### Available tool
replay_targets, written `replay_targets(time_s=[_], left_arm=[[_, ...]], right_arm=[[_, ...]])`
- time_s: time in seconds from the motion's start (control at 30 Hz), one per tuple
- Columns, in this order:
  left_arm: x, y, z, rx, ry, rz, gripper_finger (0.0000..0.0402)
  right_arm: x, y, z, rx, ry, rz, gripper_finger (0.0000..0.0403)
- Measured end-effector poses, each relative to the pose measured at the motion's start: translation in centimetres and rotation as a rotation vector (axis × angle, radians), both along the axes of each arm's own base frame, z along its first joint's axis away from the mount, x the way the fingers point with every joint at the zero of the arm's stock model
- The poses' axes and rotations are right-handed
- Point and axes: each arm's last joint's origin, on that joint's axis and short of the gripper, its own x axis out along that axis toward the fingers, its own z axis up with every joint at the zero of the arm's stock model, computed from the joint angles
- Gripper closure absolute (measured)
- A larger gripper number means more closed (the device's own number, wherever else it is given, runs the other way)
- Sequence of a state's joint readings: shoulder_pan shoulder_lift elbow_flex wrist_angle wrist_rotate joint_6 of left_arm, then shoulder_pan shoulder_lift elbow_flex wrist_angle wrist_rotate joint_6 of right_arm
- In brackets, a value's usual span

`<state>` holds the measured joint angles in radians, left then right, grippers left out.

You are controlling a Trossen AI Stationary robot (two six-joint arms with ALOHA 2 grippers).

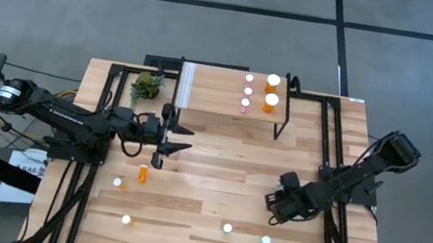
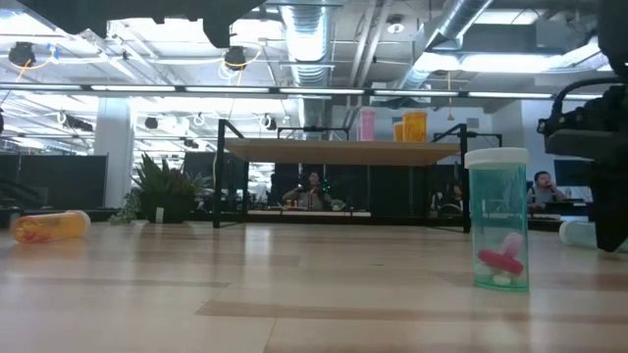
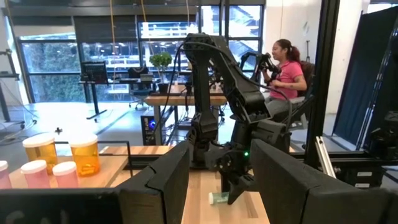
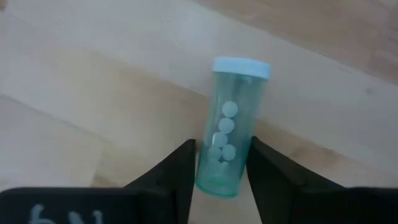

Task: Pick and place medicine bottles onto shelf by color
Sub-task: Put the top green pill bottle on the shelf

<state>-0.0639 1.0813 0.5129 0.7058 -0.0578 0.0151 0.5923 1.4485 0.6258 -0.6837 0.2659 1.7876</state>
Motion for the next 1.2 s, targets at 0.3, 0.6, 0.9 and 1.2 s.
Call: replay_targets(time_s=[0.3,0.6,0.9,1.2], left_arm=[[0.0,0.0,0.0,-0.077,-0.002,-0.001,0.0242],[0.4,0.0,0.5,-0.189,0.056,-0.020,0.0242],[2.1,-0.2,2.3,-0.176,0.175,-0.076,0.0242],[7.1,0.1,3.5,-0.158,0.423,-0.187,0.0242]], right_arm=[[0.2,0.2,0.4,-0.016,-0.072,0.016,0.0284],[2.6,0.0,1.0,-0.108,-0.282,0.131,0.0279],[6.8,-0.6,4.2,-0.279,-0.638,0.423,0.0279],[9.2,-1.6,7.4,-0.552,-0.877,0.641,0.0278]])
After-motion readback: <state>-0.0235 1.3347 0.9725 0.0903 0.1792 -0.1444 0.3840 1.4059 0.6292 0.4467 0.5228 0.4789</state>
